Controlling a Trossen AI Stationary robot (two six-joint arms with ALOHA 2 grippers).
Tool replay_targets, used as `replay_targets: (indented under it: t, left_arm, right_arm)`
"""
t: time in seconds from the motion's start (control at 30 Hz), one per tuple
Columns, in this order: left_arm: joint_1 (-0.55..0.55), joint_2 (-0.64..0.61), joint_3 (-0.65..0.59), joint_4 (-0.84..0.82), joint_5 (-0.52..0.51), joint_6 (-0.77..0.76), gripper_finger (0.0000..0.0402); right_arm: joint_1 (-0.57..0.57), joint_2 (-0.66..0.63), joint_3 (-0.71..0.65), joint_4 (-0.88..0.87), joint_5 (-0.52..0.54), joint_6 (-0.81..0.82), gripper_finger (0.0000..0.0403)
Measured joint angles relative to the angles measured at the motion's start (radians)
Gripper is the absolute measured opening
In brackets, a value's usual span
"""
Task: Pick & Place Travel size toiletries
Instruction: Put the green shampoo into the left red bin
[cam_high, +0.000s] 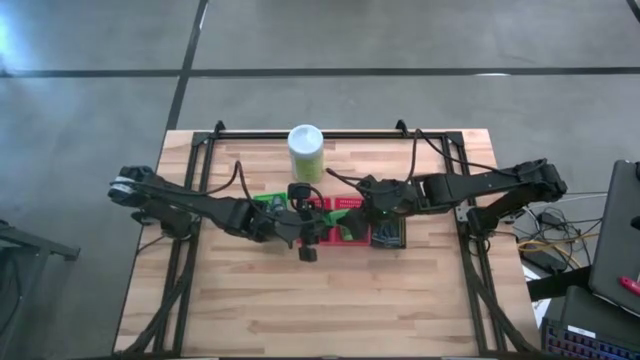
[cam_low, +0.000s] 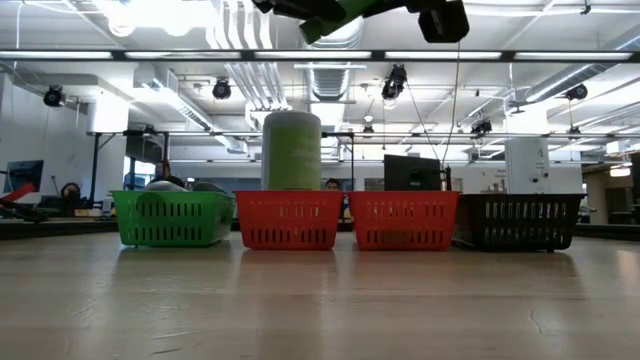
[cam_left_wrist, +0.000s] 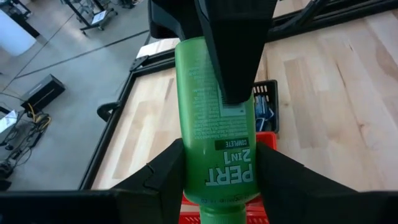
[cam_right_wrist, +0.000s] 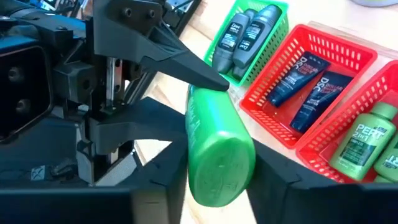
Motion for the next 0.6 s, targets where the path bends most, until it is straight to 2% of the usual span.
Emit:
replay_targets:
  t: [0.13,0.27,0.4,0.5,0.6]
  left_arm:
    - [0.0,0.0,0.0,-0.01,-0.002,-0.036,0.019]
    - [0.001,-0.002,0.0,-0.128,-0.003,-0.168,0.0229]
    - [0.001,-0.002,-0.013,-0.286,0.004,-0.307,0.027]
    - [-0.007,-0.015,-0.035,-0.372,-0.008,-0.384,0.0288]
    - [-0.018,-0.021,-0.047,-0.419,-0.009,-0.456,0.0293]
  right_arm:
    - [0.0,0.0,0.0,-0.001,0.007,0.0,0.0086]
    - [-0.016,0.001,-0.001,-0.037,0.025,-0.008,0.0088]
    - [-0.057,0.001,0.0,-0.158,0.035,0.003,0.0115]
    - [-0.102,0.013,-0.001,-0.253,-0.014,-0.014,0.0125]
    - [-0.164,0.058,-0.002,-0.31,-0.143,-0.088,0.012]
